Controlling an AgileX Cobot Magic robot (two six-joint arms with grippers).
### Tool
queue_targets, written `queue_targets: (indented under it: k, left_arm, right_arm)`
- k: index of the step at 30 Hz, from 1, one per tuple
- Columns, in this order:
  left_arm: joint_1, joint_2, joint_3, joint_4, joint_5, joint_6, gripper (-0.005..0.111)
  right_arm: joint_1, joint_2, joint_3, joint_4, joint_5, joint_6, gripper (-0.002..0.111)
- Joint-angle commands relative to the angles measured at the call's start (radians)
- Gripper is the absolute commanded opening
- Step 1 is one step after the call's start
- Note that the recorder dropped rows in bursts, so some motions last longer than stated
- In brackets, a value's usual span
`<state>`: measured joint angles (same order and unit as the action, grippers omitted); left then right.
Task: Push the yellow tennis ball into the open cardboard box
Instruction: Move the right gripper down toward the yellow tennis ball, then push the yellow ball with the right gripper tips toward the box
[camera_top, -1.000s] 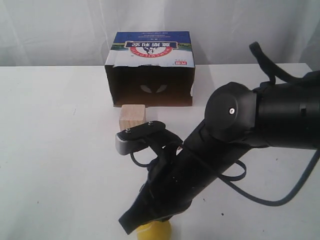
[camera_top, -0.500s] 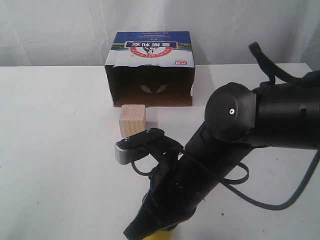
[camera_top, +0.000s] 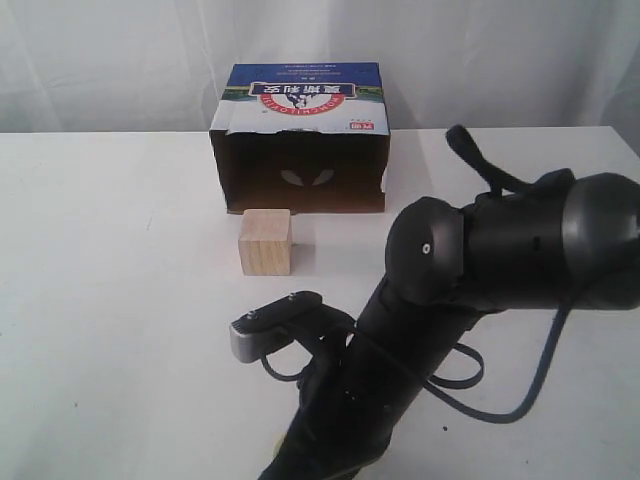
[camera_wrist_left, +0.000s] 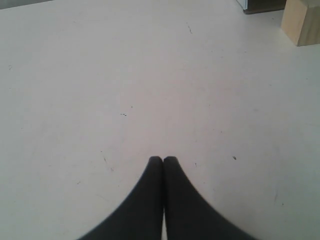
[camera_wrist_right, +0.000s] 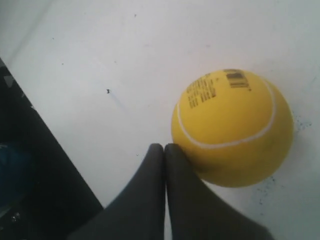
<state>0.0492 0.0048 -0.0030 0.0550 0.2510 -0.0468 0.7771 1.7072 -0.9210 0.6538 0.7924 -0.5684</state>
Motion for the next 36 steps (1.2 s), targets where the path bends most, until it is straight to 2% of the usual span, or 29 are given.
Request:
queue_targets:
  k: [1,13,26,30,36]
  left_arm:
    - [-0.004,-0.005,0.003,-0.005,-0.002,0.0,0.0]
    - [-0.004,-0.005,0.003,-0.005,-0.002,0.0,0.0]
    - [-0.004,-0.005,0.003,-0.003,-0.002,0.0,0.0]
    - [-0.004,-0.005,0.003,-0.003,-0.002,0.0,0.0]
    - [-0.004,-0.005,0.003,-0.003,-0.002,0.0,0.0]
  right_arm:
    - [0.002,0.03,0.004,0.001,-0.046,-0.012,0.0]
    - [0.0,0.038,0.004,-0.02,-0.2,0.022,0.0]
    - [0.0,0.038,0.004,-0.454,-0.295,0.363,0.0]
    - [0.0,0.038,0.004,-0.528,-0.346,0.421,0.0]
    - [0.0,0.032,-0.035,-0.539,-0.378,0.445,0.0]
